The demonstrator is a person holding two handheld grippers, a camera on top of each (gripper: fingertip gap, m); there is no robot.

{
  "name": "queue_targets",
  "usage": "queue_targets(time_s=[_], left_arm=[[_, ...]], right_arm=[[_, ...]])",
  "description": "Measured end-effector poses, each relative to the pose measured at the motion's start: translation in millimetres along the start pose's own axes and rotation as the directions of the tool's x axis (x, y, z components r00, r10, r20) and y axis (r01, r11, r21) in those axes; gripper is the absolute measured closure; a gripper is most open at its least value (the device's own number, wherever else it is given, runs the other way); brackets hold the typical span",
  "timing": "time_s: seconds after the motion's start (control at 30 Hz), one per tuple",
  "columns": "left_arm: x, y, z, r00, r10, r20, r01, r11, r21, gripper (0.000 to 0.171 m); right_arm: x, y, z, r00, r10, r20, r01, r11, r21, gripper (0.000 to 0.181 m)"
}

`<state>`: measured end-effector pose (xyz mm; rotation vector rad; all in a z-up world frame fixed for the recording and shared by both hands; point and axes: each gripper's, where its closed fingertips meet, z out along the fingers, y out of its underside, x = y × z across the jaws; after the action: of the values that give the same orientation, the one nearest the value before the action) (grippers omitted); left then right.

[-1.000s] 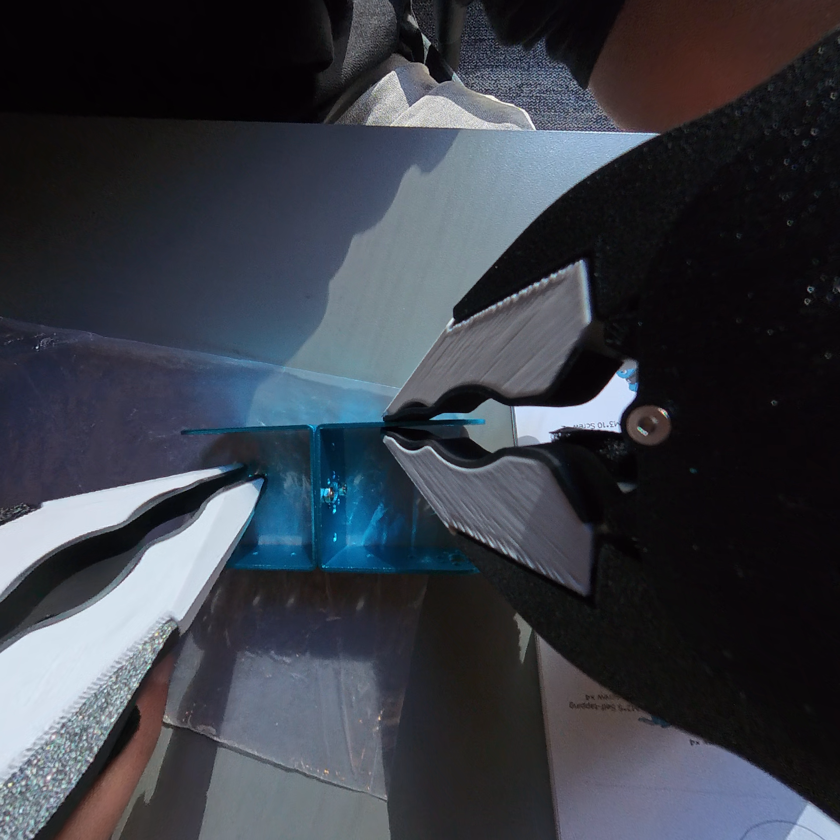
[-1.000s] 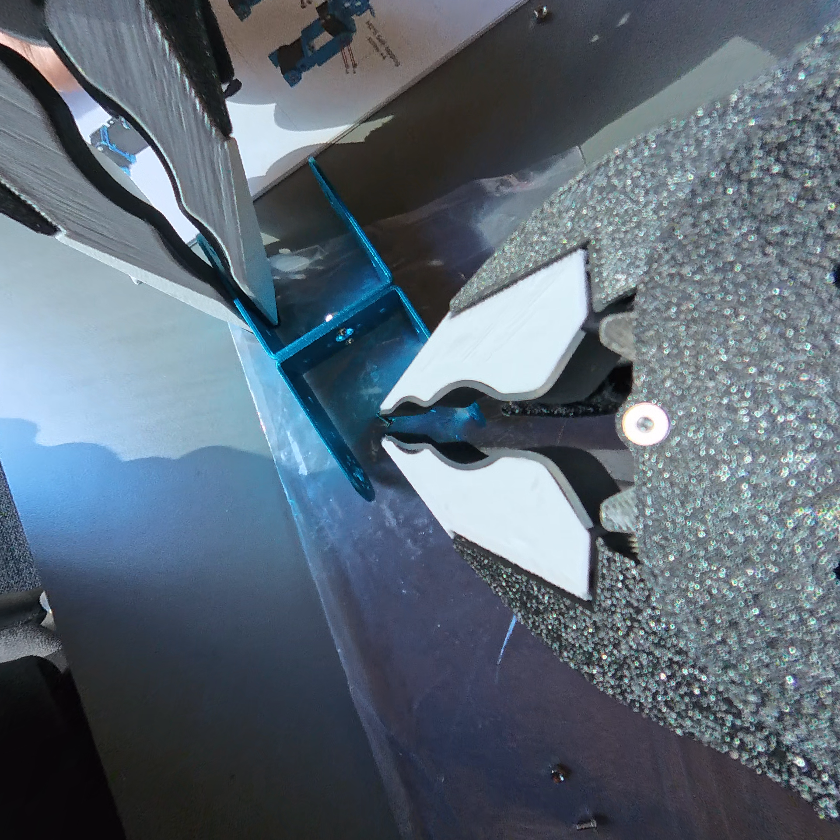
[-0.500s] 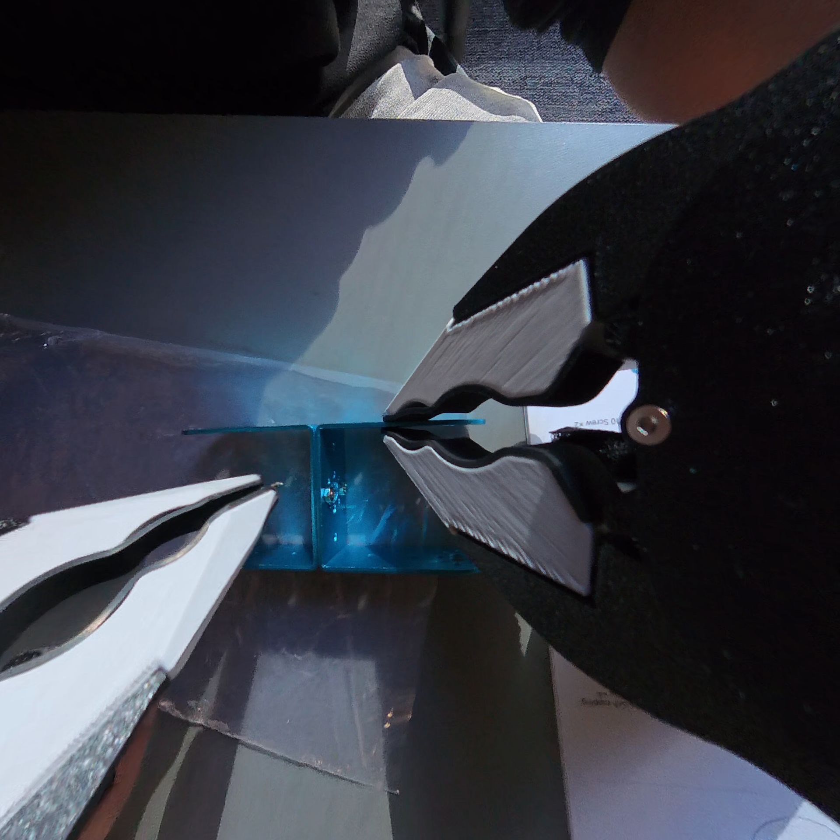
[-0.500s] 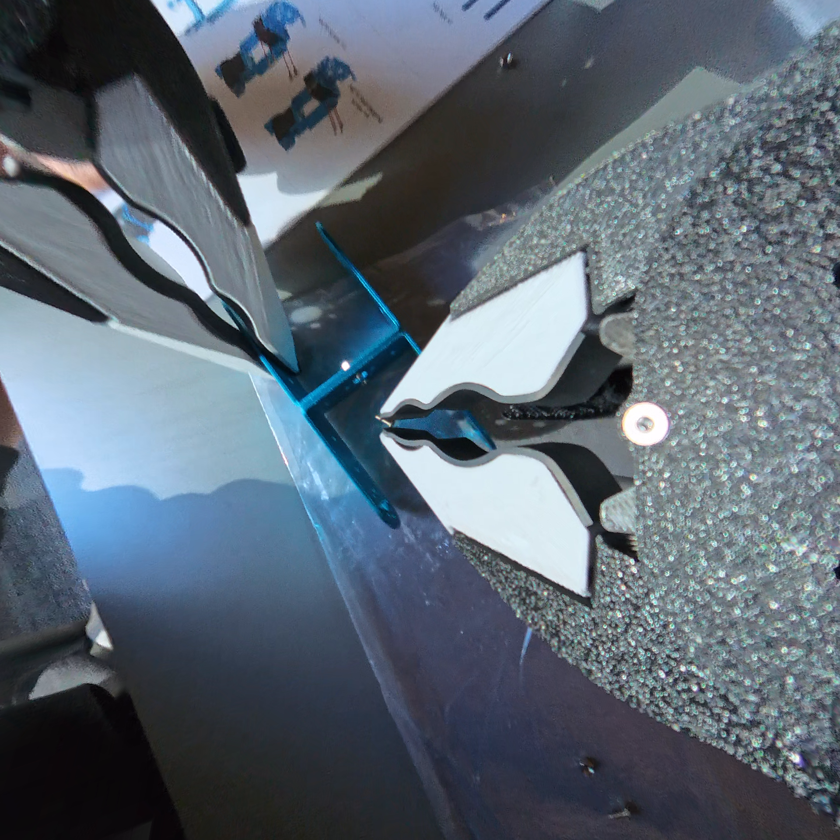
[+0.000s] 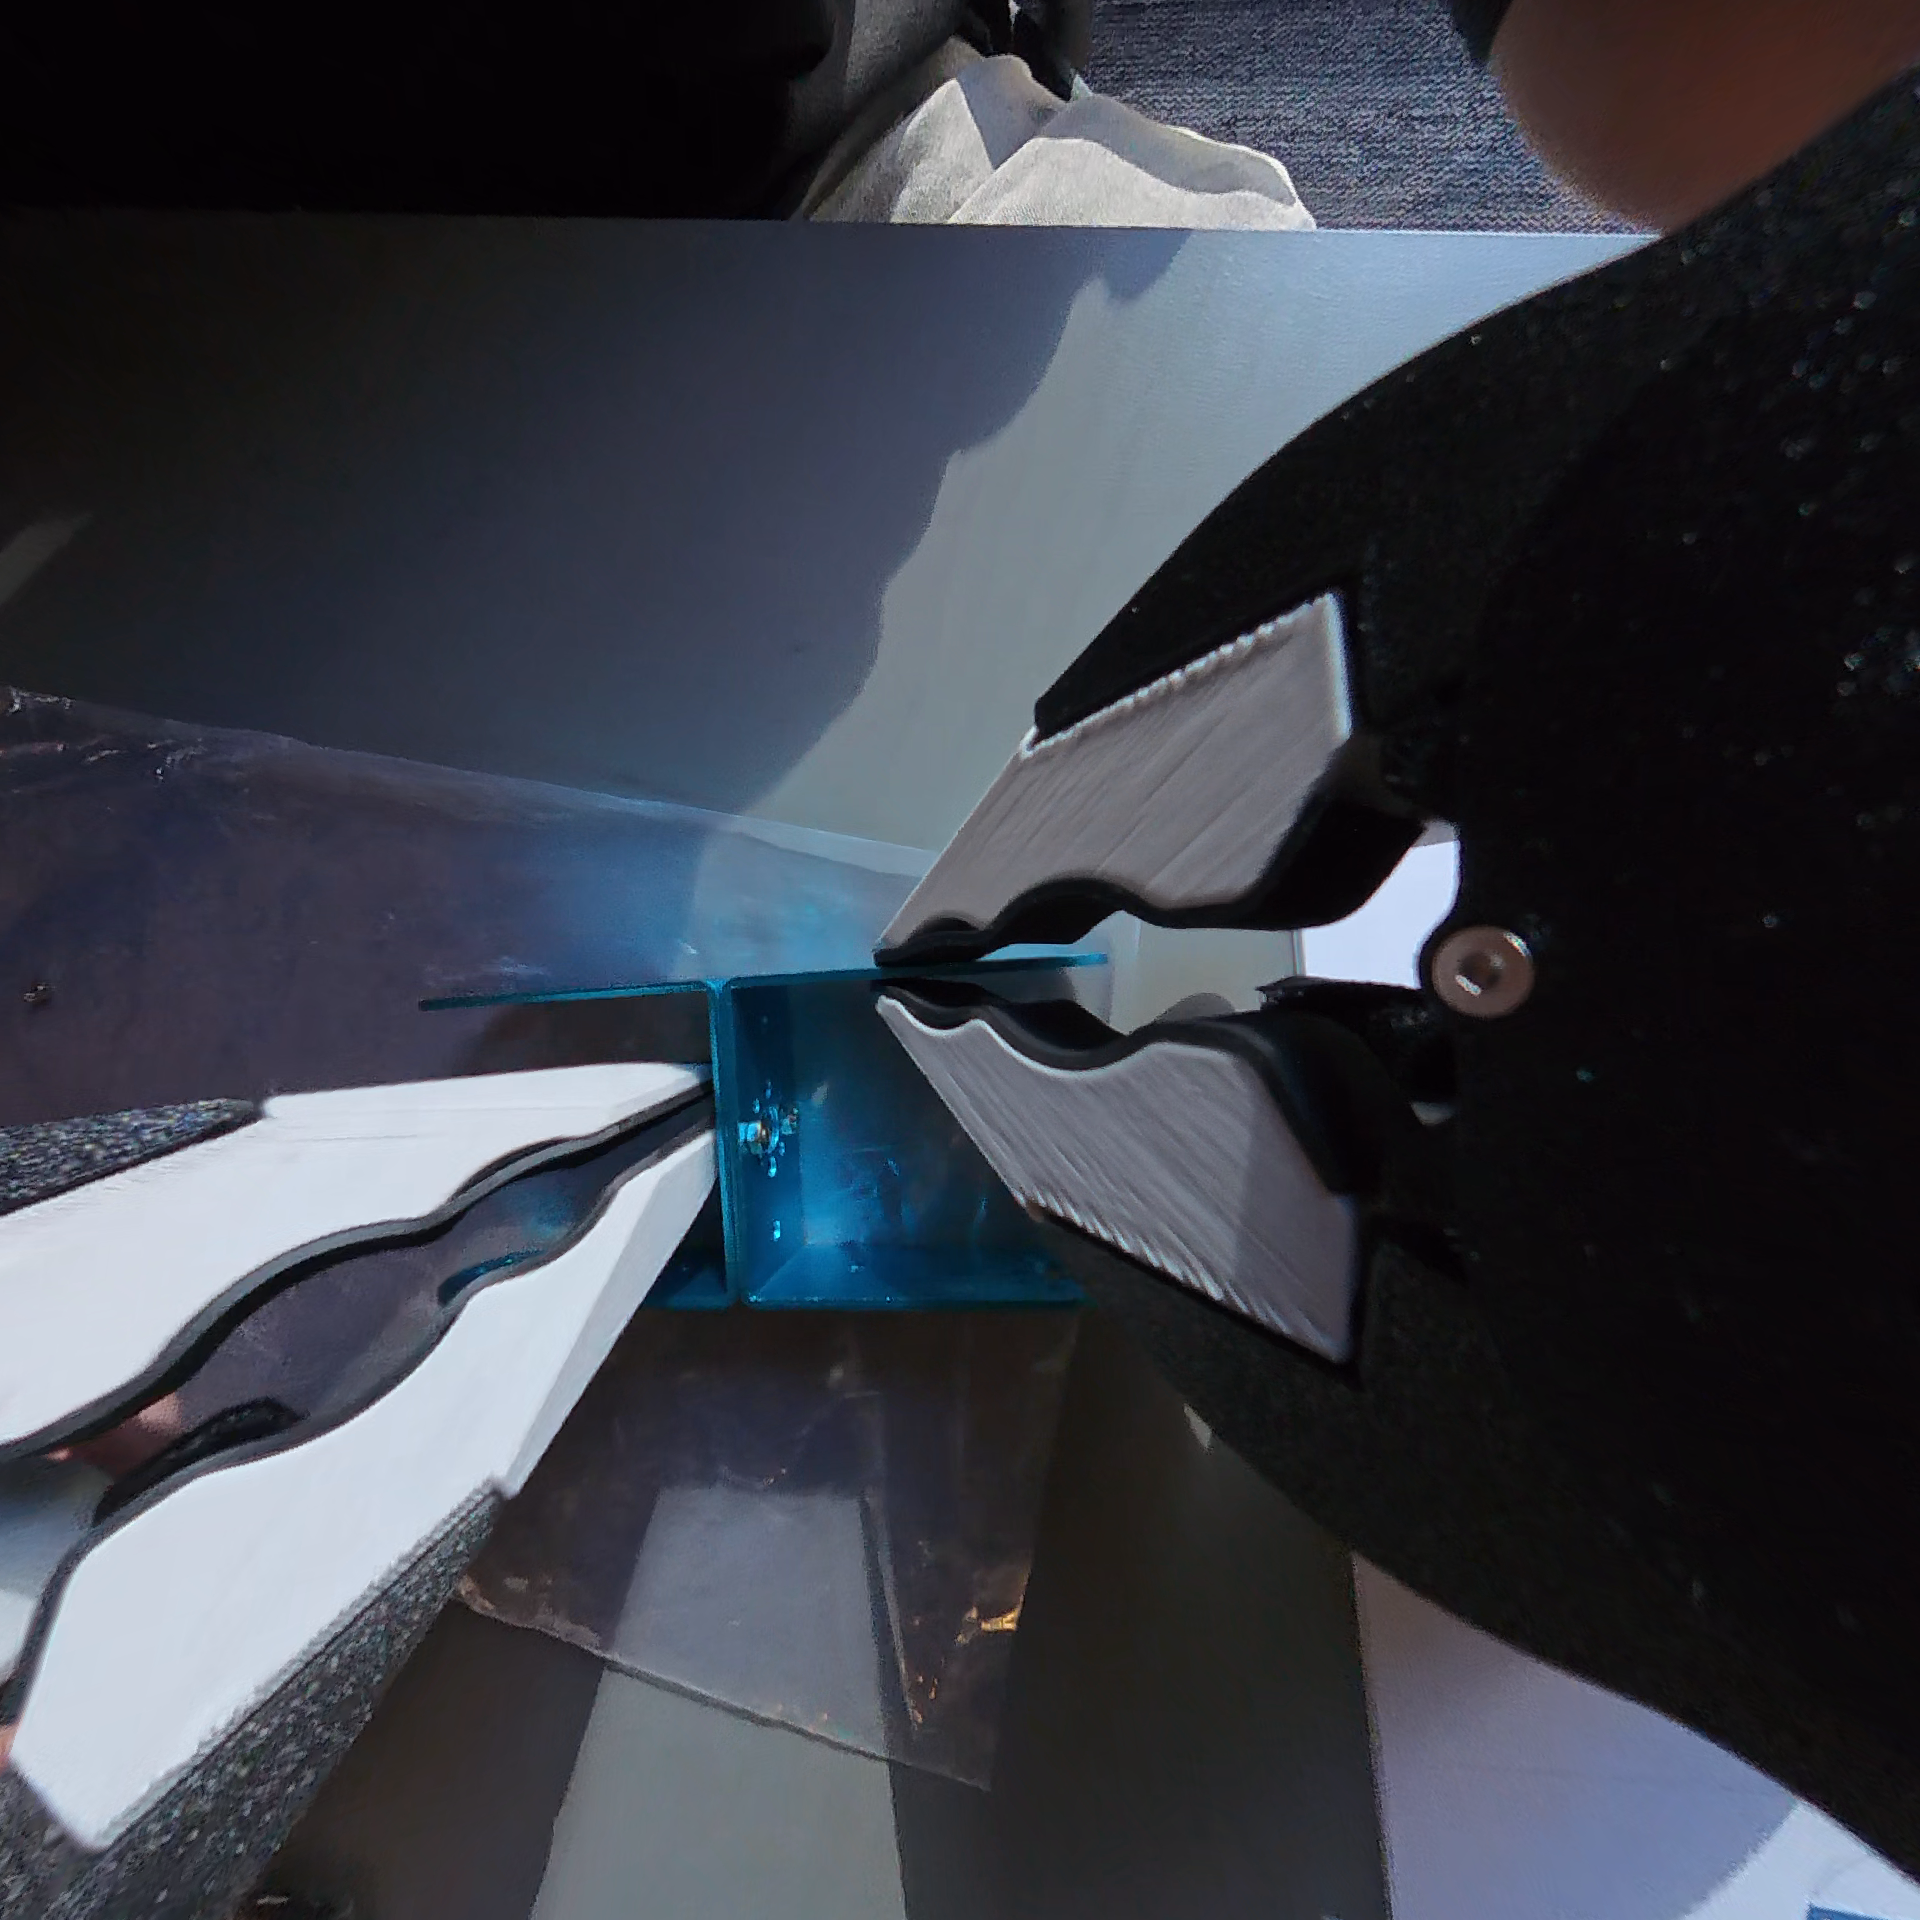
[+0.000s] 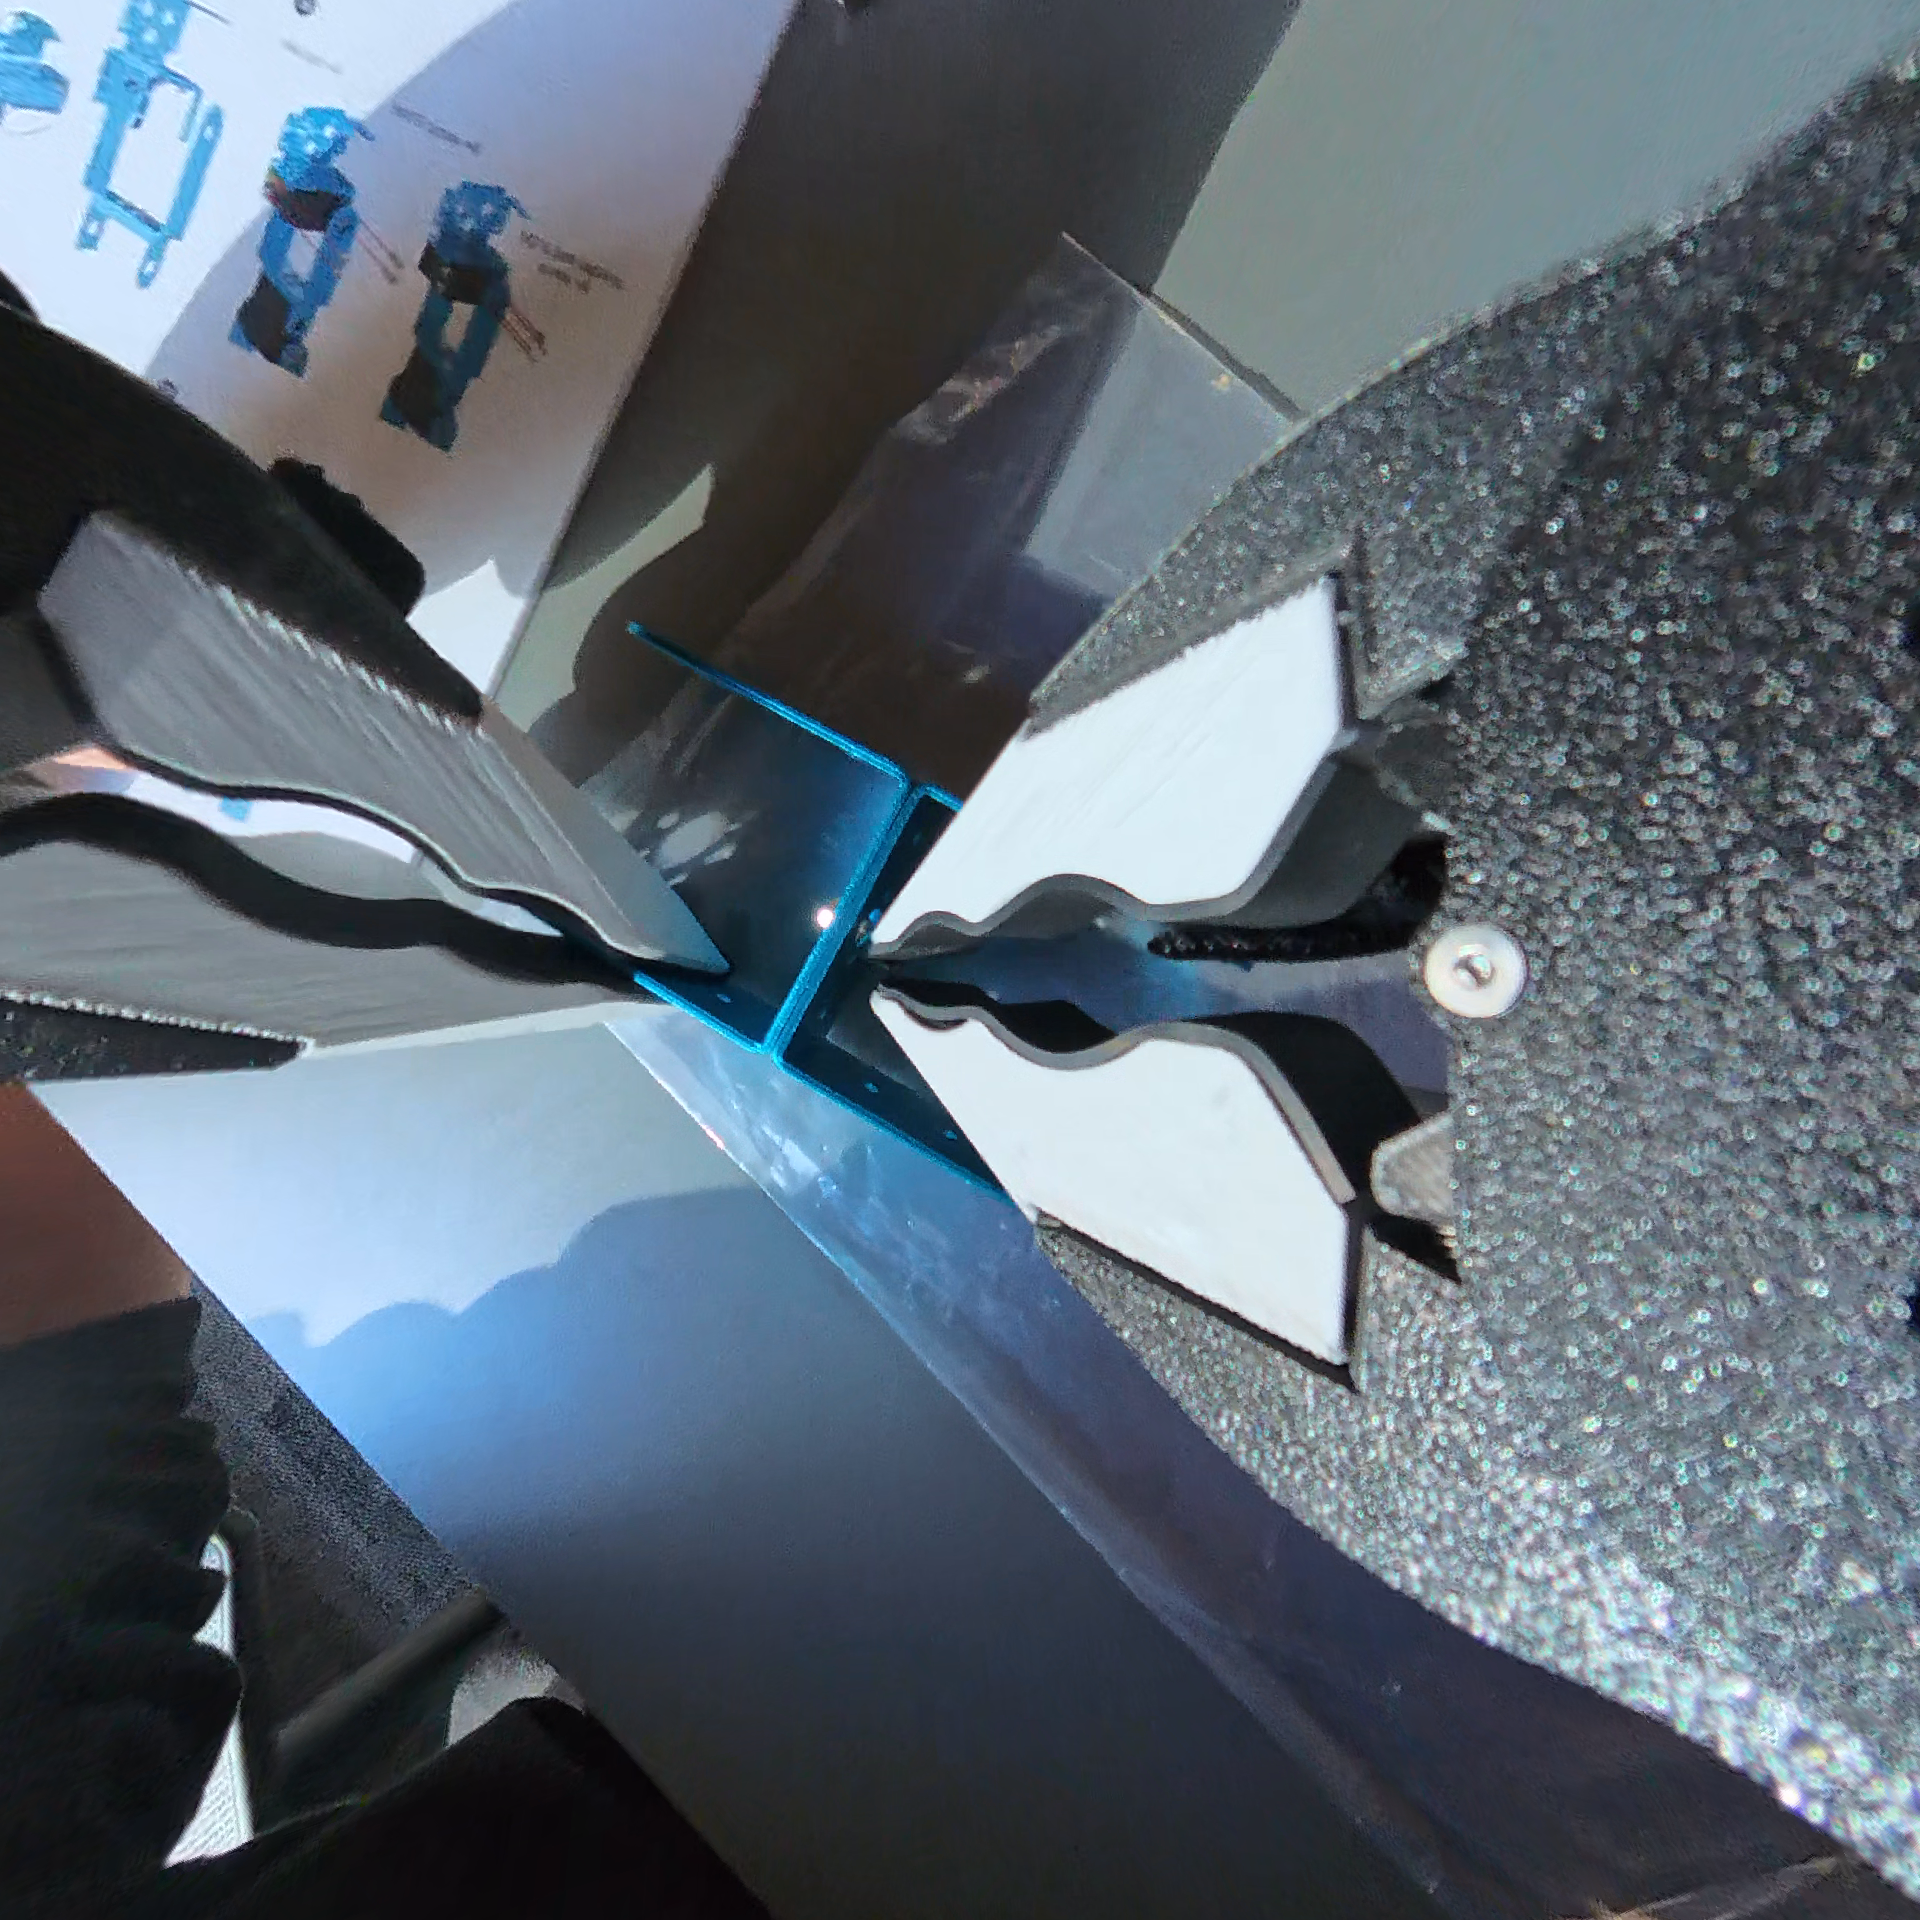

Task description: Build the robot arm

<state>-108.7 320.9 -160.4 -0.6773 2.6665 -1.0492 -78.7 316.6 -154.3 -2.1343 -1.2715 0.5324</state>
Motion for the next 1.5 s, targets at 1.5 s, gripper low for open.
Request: queue_targets(time_s=[1.5], left_arm=[[5,4,-2,1.000,0.004,-0.016,-0.005,1.000,-0.006,0.171]], right_arm=[[-10,-3,8,0.981,-0.184,-0.053,0.183,0.983,-0.034,0.174]])
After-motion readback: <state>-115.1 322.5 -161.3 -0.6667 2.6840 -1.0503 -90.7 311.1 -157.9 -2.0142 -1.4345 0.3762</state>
